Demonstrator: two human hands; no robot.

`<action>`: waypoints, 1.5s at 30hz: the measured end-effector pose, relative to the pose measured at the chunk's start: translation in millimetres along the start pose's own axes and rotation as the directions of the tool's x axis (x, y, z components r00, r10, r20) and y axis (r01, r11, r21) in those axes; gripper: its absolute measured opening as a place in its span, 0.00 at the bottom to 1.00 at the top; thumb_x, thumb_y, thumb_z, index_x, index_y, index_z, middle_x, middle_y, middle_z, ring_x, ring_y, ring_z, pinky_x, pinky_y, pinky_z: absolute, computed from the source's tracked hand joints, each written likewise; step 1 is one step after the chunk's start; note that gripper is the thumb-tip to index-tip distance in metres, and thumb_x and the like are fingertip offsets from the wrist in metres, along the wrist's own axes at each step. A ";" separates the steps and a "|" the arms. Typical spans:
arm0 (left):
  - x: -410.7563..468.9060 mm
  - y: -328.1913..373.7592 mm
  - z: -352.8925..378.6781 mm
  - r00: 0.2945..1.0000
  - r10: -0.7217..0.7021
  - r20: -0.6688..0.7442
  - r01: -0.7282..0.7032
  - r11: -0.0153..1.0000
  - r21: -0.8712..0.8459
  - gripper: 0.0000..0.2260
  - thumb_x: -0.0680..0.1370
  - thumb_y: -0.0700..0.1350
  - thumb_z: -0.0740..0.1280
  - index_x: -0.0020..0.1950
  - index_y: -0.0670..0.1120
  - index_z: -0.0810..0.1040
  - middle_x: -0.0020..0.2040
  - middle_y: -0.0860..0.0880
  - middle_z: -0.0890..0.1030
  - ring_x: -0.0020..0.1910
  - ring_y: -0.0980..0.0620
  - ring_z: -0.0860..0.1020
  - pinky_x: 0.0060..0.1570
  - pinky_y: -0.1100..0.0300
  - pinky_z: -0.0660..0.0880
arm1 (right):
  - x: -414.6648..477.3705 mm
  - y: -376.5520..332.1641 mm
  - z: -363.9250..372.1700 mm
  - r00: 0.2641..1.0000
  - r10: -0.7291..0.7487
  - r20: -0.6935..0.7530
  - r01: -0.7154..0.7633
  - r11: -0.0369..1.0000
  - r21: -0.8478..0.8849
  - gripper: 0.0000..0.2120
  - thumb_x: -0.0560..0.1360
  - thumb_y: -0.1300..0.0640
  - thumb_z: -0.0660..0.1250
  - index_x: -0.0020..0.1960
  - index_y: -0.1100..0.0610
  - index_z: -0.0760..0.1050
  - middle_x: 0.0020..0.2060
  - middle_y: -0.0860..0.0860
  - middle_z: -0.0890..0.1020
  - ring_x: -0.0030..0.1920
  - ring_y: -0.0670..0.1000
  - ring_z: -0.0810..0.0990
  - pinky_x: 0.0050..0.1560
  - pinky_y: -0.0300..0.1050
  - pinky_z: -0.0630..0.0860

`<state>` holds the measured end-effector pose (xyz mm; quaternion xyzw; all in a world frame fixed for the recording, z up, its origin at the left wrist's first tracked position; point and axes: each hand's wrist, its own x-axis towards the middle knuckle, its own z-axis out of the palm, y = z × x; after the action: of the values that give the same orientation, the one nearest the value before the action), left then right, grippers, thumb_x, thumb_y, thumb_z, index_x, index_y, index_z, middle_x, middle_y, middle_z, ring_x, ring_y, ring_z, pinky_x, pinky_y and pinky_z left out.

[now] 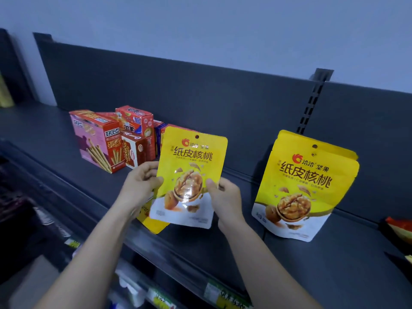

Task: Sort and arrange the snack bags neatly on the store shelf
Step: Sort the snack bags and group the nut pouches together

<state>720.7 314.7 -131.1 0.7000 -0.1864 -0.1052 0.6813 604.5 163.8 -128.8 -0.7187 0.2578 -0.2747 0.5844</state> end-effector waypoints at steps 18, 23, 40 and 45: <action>4.9 0.6 -10.6 0.987 -0.089 0.132 0.070 0.987 0.142 0.13 0.81 0.32 0.57 0.55 0.43 0.80 0.40 0.42 0.82 0.36 0.46 0.78 0.32 0.59 0.75 | -3.5 7.0 -34.9 0.854 -0.395 -0.338 0.344 0.917 -0.201 0.22 0.78 0.61 0.66 0.29 0.44 0.65 0.24 0.43 0.68 0.29 0.42 0.68 0.29 0.32 0.62; 2.8 3.3 -5.9 0.903 0.149 0.404 -0.312 0.873 0.375 0.18 0.74 0.26 0.66 0.53 0.47 0.82 0.47 0.46 0.80 0.43 0.55 0.80 0.46 0.65 0.77 | -2.4 12.9 -35.8 0.866 -0.373 -0.334 0.322 0.925 -0.200 0.15 0.78 0.60 0.66 0.32 0.51 0.72 0.26 0.44 0.72 0.29 0.45 0.68 0.31 0.39 0.62; -19.4 52.3 50.1 0.942 0.317 0.111 -0.241 0.868 -0.433 0.11 0.67 0.46 0.71 0.47 0.45 0.80 0.40 0.50 0.86 0.37 0.54 0.83 0.37 0.61 0.80 | -21.5 -2.3 -107.1 0.839 -0.361 -0.408 0.349 0.931 -0.106 0.22 0.78 0.62 0.67 0.31 0.52 0.59 0.29 0.49 0.60 0.32 0.47 0.58 0.34 0.45 0.56; -30.1 48.3 98.9 0.926 0.278 0.256 -0.111 0.848 -0.518 0.12 0.63 0.50 0.73 0.43 0.47 0.84 0.42 0.47 0.86 0.39 0.52 0.84 0.38 0.59 0.81 | -31.4 10.3 -143.8 0.884 -0.251 -0.394 0.257 0.966 -0.038 0.15 0.78 0.59 0.67 0.38 0.65 0.68 0.34 0.55 0.69 0.37 0.49 0.65 0.37 0.45 0.62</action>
<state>648.0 236.3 -91.2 0.4524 -0.3324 -0.1915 0.8051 481.4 83.2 -118.0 -0.6715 0.2720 -0.4900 0.4849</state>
